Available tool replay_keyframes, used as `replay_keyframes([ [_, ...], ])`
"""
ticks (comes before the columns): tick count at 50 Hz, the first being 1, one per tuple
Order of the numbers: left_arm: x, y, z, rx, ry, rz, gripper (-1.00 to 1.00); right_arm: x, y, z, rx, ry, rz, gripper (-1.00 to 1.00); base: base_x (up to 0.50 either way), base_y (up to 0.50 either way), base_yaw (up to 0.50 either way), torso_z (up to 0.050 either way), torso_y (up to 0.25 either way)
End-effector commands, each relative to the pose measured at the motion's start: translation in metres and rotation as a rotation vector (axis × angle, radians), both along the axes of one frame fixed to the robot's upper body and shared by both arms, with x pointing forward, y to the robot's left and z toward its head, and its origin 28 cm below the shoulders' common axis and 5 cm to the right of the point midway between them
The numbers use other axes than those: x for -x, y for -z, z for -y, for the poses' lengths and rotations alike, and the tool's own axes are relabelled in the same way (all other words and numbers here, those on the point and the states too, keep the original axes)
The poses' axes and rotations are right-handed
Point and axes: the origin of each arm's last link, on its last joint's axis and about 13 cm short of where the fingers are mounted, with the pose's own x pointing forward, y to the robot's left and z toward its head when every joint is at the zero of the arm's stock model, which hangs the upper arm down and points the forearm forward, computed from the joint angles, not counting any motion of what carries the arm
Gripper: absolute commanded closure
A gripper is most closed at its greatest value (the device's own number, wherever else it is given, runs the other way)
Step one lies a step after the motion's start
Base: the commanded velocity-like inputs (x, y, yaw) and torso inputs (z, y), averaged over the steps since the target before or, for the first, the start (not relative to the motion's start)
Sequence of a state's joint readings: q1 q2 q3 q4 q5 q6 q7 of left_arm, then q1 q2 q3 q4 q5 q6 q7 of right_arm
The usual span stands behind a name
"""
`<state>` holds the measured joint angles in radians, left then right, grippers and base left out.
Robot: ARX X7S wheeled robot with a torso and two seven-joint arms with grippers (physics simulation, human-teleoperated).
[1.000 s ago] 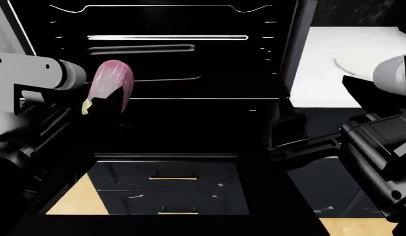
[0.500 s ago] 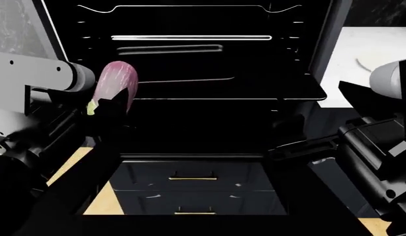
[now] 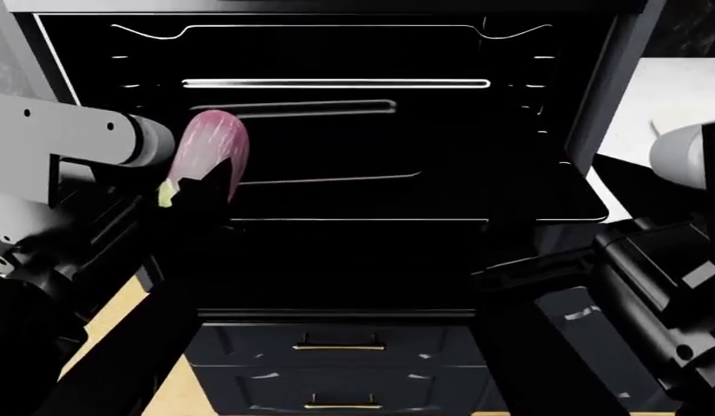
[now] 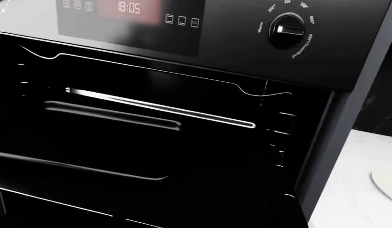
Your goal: Place the eggplant on the top rack of the oven.
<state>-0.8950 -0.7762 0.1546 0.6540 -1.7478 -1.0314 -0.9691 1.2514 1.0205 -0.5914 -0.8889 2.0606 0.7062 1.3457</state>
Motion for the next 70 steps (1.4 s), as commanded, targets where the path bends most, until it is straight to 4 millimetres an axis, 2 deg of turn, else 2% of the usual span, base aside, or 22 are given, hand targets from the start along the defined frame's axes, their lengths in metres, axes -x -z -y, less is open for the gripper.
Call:
replay_keyframes([
  [1,0.0,-0.002,0.002,0.001,0.007,-0.001,1.0,0.002,0.0,-0.001,0.001,-0.006,0.003,-1.0,0.0,0.0,0.0,0.0,0.0],
  [7,-0.02,-0.004,0.009,-0.011,0.008,-0.018,1.0,0.004,0.001,-0.001,-0.008,-0.003,0.006,-1.0,0.0,0.0,0.0,0.0,0.0],
  [17,-0.043,-0.01,0.02,-0.026,0.023,-0.041,1.0,0.003,0.005,0.004,-0.028,0.014,0.007,-1.0,0.0,0.0,0.0,0.0,0.001],
  [39,-0.092,-0.016,0.024,-0.013,-0.049,-0.161,1.0,0.001,0.007,0.008,-0.049,0.009,0.019,-1.0,0.0,0.0,0.0,0.0,0.0],
  [52,-0.11,-0.018,0.029,0.006,-0.076,-0.223,1.0,0.004,0.009,0.009,-0.049,0.015,0.02,-1.0,0.0,0.0,0.0,0.0,0.001],
  [57,-0.124,-0.017,0.031,0.023,-0.095,-0.26,1.0,0.005,0.01,0.009,-0.052,0.019,0.021,-1.0,0.0,0.0,0.0,0.0,0.0],
  [70,-0.137,-0.015,0.034,0.033,-0.12,-0.283,1.0,0.005,0.009,0.008,-0.053,0.018,0.023,-1.0,0.0,0.0,0.0,0.0,0.0],
])
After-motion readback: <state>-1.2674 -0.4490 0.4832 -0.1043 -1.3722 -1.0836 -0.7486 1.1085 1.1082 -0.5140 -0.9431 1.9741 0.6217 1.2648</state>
